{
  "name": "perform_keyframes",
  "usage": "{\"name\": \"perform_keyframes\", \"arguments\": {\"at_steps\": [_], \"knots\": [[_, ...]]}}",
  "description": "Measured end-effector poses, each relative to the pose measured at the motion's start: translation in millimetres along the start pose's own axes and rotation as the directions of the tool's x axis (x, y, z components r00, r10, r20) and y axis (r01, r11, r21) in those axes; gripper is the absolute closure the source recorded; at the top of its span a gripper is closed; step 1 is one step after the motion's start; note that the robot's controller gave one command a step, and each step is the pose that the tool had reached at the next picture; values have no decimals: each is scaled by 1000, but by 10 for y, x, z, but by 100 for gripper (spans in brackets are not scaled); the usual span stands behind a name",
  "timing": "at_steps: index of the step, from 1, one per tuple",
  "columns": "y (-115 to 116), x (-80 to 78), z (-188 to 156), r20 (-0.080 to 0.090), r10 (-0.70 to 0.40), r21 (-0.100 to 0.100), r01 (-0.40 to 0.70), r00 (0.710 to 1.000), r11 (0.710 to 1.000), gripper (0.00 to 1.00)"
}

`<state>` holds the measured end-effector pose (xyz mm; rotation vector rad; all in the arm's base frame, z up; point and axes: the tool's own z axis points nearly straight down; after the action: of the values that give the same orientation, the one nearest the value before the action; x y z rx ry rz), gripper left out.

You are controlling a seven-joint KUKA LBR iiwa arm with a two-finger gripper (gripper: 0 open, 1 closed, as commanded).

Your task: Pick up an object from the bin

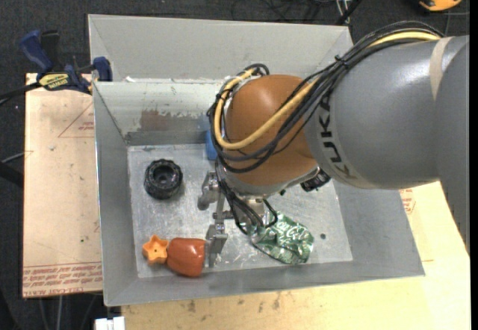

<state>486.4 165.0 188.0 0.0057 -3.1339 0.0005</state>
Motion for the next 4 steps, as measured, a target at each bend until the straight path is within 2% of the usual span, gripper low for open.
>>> {"name": "perform_keyframes", "arguments": {"at_steps": [1, 2, 4], "knots": [[-8, -19, -36, 7, 4, -1, -4, 1000, 1000, 0], [218, -67, 981, 8, -98, -1, 98, 995, 995, 100], [211, -56, 954, 17, -97, -6, 97, 995, 995, 100]]}}
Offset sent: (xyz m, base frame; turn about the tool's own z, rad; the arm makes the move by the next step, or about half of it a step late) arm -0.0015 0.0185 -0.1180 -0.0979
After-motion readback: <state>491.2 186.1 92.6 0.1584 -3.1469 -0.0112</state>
